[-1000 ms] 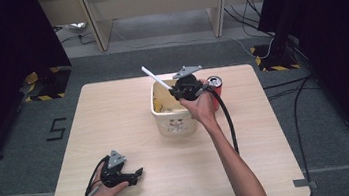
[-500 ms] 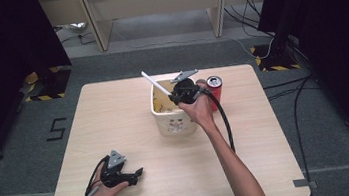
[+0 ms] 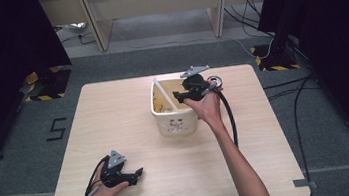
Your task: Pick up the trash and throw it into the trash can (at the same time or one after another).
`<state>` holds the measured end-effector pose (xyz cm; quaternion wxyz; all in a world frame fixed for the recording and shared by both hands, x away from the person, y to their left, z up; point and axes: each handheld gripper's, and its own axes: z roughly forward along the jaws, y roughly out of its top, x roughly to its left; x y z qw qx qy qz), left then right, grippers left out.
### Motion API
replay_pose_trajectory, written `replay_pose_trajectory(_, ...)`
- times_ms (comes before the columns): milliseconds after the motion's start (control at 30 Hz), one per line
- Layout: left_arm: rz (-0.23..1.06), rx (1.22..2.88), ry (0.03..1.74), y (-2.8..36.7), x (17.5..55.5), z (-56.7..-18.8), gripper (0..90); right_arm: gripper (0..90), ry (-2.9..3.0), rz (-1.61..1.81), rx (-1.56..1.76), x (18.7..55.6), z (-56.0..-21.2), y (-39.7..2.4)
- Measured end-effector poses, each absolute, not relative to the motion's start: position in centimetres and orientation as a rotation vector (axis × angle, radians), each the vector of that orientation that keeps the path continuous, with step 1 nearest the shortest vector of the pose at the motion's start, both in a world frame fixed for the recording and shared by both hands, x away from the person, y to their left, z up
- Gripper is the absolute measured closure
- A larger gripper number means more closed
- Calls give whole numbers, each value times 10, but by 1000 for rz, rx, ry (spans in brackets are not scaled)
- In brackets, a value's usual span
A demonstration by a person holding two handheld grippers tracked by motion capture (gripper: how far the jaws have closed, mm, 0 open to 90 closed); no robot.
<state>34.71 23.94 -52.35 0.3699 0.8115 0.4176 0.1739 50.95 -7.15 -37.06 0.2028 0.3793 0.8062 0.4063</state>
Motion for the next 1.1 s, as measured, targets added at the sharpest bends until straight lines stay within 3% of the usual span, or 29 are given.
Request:
replay_pose_trajectory(500, 448, 2084, 1072, 239, 347, -523, 134, 384, 2129, 1198, 1114, 499, -356, -113)
replay_pose_trajectory(1100, 447, 2084, 1072, 239, 347, -523, 134, 322, 2038, 1168, 1214, 486, -363, -159)
